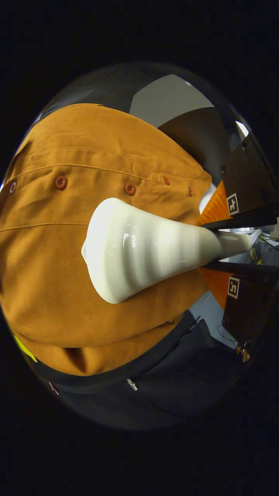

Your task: Iron the clothes twice with a garment steamer, once on the left side and once on the right side.

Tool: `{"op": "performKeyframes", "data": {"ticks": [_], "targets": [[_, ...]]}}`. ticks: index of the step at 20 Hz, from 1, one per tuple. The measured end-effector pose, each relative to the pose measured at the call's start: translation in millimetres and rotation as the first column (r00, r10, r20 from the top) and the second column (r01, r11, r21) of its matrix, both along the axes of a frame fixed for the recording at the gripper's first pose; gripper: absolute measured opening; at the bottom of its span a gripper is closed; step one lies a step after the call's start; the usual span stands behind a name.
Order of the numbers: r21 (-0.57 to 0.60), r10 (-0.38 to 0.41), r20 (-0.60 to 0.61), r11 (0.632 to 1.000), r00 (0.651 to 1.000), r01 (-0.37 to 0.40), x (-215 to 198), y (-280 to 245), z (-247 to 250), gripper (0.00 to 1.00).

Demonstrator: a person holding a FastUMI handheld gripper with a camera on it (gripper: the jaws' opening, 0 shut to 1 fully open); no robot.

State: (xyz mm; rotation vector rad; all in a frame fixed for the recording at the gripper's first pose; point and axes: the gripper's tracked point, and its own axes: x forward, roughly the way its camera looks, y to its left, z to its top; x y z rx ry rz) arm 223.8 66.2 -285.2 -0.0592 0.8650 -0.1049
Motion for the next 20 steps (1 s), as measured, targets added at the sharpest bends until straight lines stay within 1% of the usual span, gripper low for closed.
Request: {"op": "performKeyframes", "data": {"ticks": [5,8,12,15,17,20], "targets": [[0.009,0.000,-0.081,1.000,0.997,0.001,-15,-6,-32,0.43],[0.009,0.010,-0.129,1.000,0.992,-0.009,-26,-6,-43,0.43],[0.012,0.004,-0.181,1.000,0.983,-0.002,-41,-9,-58,0.42],[0.016,0.017,-0.219,1.000,0.975,-0.014,-53,-9,-70,0.42],[0.018,0.029,-0.239,1.000,0.971,-0.025,-60,-11,-76,0.43],[0.018,0.027,-0.236,1.000,0.971,-0.023,-62,-15,-74,0.43]]}}
